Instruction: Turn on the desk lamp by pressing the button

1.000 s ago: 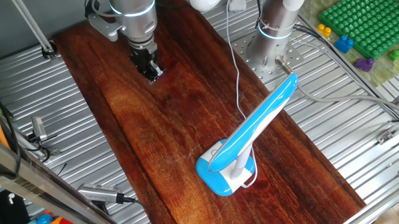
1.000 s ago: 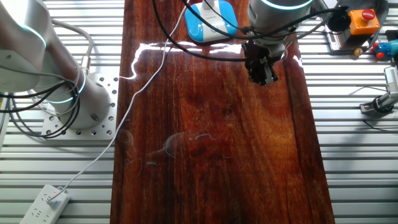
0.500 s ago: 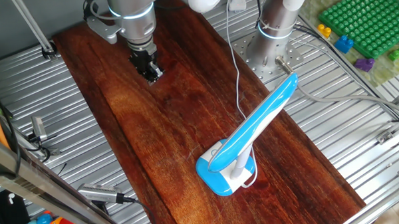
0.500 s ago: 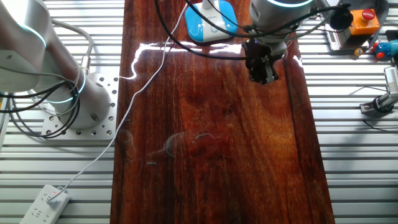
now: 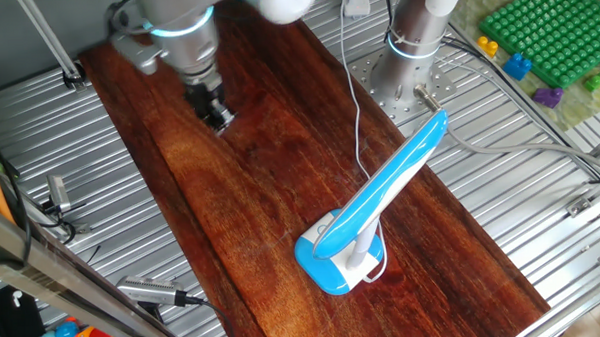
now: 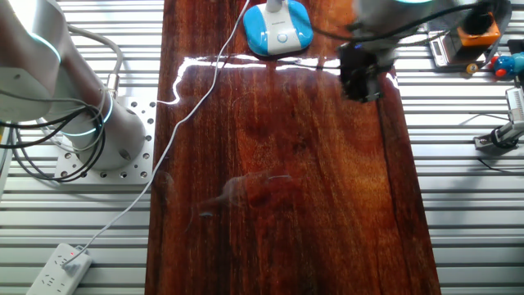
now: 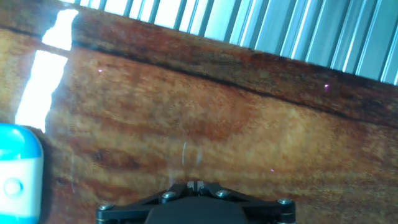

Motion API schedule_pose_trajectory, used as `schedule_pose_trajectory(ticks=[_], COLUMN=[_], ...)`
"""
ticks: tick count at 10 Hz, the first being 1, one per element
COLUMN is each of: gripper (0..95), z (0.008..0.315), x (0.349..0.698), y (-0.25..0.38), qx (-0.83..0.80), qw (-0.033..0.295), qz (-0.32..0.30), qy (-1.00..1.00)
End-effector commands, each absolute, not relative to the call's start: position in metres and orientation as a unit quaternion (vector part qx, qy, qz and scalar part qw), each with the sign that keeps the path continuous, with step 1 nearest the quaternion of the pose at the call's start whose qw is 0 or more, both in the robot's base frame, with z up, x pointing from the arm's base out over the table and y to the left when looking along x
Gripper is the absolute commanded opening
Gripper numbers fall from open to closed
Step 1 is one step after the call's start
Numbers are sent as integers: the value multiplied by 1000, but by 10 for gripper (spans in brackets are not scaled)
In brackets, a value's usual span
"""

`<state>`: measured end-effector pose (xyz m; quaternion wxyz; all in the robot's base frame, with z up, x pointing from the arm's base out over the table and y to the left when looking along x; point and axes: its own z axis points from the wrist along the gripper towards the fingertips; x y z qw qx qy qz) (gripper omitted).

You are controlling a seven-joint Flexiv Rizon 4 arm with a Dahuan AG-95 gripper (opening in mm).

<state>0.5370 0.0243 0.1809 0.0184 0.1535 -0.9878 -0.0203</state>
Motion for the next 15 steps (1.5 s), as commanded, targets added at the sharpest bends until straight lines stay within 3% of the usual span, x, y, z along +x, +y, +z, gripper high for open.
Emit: schedule_pose_trajectory(ticks=[1, 15], gripper=[0, 0], z=[182, 145], x=[541, 562], y=[27, 78], qx=[149, 113], qw=[24, 52], qz=[-18, -25], qy=[-988, -992])
